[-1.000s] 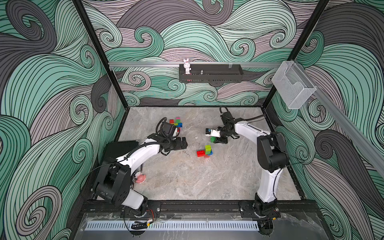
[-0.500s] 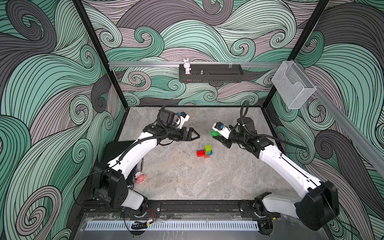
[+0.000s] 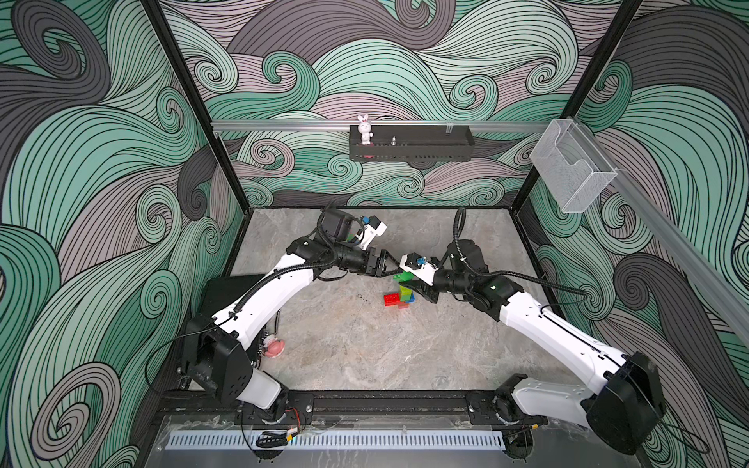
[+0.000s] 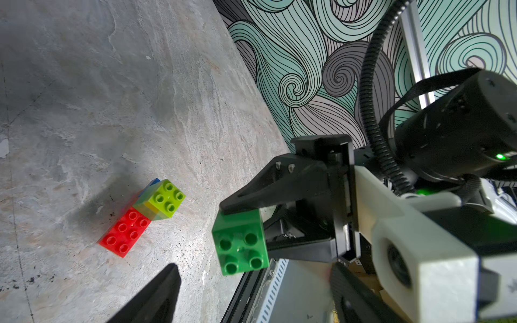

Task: Assemble the number 4 with lego
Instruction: Pick up the lego brick from the center of the board.

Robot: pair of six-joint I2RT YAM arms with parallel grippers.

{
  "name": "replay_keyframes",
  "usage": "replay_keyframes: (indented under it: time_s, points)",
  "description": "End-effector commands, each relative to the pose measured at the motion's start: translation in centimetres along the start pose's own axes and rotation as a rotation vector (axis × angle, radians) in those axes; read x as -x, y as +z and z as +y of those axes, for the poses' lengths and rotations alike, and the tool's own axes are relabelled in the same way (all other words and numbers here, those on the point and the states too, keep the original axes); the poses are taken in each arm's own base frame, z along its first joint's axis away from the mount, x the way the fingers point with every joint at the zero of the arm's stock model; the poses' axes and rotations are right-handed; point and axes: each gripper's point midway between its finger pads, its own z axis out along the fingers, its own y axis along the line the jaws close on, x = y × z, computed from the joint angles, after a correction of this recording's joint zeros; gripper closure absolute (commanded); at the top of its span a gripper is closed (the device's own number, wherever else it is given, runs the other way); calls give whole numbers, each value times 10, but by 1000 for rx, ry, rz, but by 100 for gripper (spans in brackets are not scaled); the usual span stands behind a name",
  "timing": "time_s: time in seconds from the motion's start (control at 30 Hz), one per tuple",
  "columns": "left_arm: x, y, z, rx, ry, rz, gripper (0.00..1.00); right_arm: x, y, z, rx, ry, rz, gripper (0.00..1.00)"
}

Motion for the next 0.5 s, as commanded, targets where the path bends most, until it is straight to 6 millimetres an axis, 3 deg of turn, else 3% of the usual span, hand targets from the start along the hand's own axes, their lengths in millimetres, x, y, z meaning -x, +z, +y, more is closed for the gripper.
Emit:
replay_keyframes:
  time_s: [0.0,0.13,0.47]
  points:
    - [3,6,1,20,-4,14,18,21,4,3,13,-28,-62,100]
    - [5,10,0,26,-2,8,24,30,9,5,12,-49,-91,100]
    - [-3,12,-3,-8,-15,36,56,44,17,2,-31,-64,-126,98]
